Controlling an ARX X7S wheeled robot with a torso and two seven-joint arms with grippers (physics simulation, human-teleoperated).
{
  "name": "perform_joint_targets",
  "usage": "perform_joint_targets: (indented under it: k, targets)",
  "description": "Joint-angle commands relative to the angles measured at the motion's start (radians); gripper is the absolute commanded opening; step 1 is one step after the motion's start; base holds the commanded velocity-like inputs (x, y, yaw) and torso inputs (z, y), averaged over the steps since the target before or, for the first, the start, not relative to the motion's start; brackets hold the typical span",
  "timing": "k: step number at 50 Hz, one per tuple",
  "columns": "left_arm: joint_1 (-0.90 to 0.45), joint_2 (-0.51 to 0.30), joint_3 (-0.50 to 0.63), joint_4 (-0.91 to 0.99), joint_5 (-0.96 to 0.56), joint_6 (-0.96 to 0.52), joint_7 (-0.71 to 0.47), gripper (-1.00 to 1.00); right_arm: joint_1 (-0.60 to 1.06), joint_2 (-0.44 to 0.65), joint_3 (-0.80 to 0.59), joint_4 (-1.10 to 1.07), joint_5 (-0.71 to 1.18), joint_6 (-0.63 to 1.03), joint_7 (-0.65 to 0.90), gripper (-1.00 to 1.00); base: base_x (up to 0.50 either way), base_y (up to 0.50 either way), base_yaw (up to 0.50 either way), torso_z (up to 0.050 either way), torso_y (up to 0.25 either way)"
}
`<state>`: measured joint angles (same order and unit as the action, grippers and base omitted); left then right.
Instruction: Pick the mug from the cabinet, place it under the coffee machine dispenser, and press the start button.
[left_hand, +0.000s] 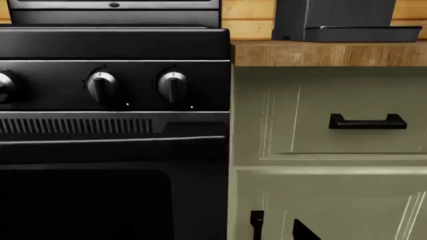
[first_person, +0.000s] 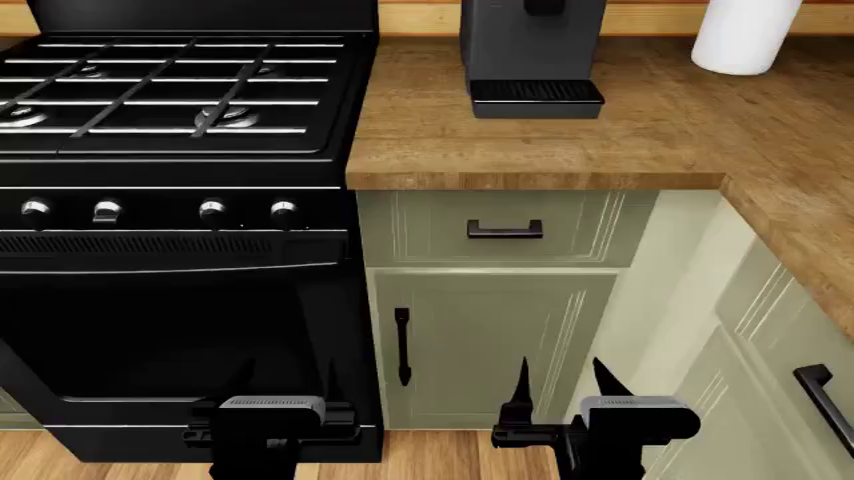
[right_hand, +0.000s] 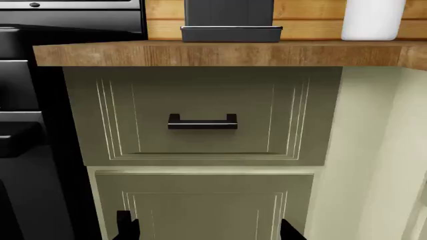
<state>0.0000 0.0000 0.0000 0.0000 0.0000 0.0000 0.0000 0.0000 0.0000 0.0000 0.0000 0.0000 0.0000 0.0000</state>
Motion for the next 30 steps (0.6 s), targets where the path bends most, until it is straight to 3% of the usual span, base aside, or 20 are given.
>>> perform_joint_targets:
  k: [1,15,21,25,30]
  targets:
    - [0.0,-0.015,0.02,0.003,-0.018,0.0,-0.017,1.0,0.0,0.015,-0.02,-0.001,0.018,0.003,0.019,1.0,0.0,0.0,0.0,0.0,0.0]
    - [0.007,-0.052,0.071,0.048,-0.091,-0.027,-0.034,1.0,0.007,0.05,-0.078,0.013,0.033,0.011,0.066,1.0,0.0,0.0,0.0,0.0,0.0]
    - [-0.003,-0.063,0.078,0.057,-0.095,-0.055,-0.058,1.0,0.012,0.059,-0.078,-0.011,0.05,0.031,0.086,1.0,0.0,0.0,0.0,0.038,0.0]
    - [0.003,-0.082,0.071,0.143,-0.098,-0.147,-0.083,1.0,0.007,0.066,-0.084,-0.071,0.043,0.084,0.11,1.0,0.0,0.0,0.0,0.05,0.0]
    - [0.034,-0.115,0.042,0.313,-0.148,-0.35,-0.099,1.0,-0.021,0.088,-0.072,-0.28,0.058,0.295,0.137,1.0,0.0,0.0,0.0,0.05,0.0]
